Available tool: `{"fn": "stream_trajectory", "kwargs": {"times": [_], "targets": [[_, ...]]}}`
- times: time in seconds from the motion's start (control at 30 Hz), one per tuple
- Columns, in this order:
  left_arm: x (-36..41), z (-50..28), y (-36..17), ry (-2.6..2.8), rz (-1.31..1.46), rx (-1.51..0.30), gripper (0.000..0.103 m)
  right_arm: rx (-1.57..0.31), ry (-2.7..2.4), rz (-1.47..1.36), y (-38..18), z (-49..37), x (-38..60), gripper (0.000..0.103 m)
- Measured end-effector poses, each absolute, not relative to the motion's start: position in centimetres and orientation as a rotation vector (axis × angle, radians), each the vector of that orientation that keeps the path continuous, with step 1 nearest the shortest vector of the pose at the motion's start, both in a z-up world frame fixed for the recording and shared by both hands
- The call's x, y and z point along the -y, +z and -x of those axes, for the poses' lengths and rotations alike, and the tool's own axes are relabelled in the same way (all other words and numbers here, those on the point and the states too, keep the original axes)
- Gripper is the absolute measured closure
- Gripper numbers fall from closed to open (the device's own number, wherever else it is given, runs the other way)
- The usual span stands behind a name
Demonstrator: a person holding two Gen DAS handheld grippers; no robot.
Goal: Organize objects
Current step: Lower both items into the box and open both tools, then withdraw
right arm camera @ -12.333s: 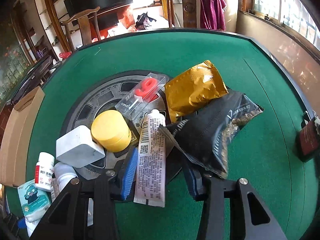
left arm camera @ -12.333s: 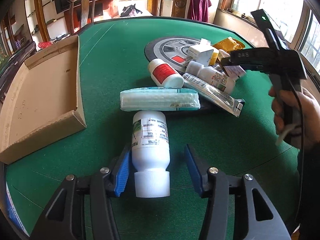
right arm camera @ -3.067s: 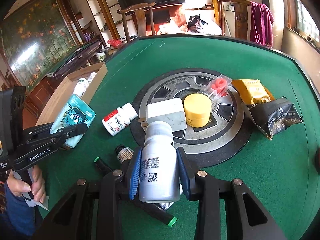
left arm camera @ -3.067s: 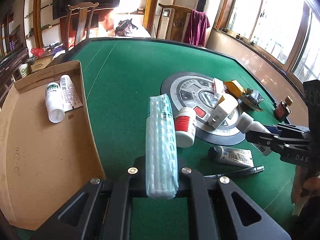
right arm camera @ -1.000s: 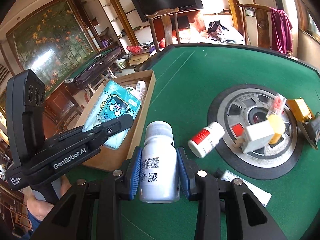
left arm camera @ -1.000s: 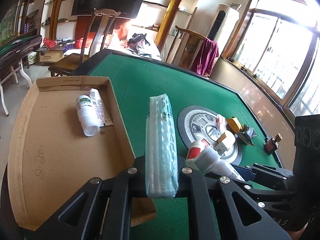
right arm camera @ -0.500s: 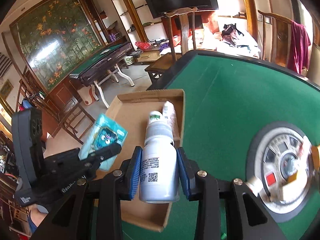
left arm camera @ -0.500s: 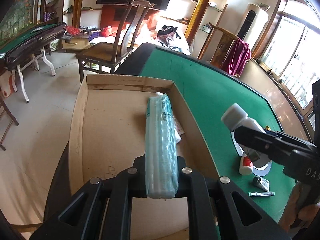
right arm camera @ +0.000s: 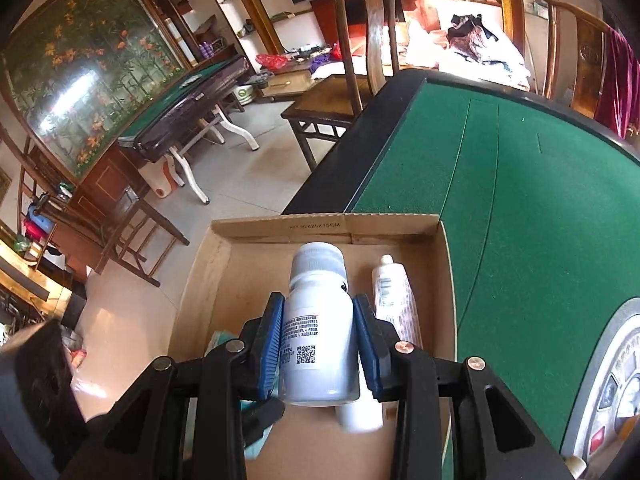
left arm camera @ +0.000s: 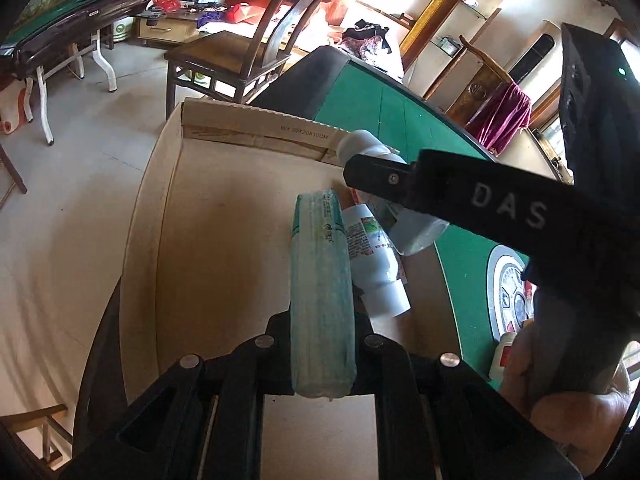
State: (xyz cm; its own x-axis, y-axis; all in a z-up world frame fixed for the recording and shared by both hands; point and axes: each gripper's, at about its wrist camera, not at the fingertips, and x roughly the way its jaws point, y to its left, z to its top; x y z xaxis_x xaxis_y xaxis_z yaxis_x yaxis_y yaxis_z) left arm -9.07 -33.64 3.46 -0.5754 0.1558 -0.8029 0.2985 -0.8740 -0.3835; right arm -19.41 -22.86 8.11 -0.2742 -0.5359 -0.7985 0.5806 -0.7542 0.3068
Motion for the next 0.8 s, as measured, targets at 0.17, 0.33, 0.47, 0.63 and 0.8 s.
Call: {"fn": "stream_trajectory", "kwargs": {"times": [0.17, 0.33, 0.47, 0.63, 0.8], "targets": [[34.3, 9.4, 2.7, -2.594, -1.422, -0.776, 0.091, -0.012, -2.051, -1.308, 6.7, 21.2, 23.8, 0.066], [34.5, 9.9, 2.6, -2.586, -1.425, -0.792, 0.091, -0.028, -2.05, -1.312, 6.1, 21.4, 24.8, 0.066], [34.6, 10.1, 2.3, -2.572, -1.433, -0.785, 0.09, -0.046, -2.044, -1.326, 5.7, 21.5, 25.3, 0.065], [34.5, 10.4, 2.4, -2.573, -1.434, -0.775, 0.081, -0.028, -2.039, -1.341, 5.3, 21.8, 25.2, 0.065], [35.0, 10.2, 2.8, -2.592, -1.388, -0.808, 0.053, 0.006, -2.03, -1.329, 5.8, 21.9, 24.5, 0.062]]}}
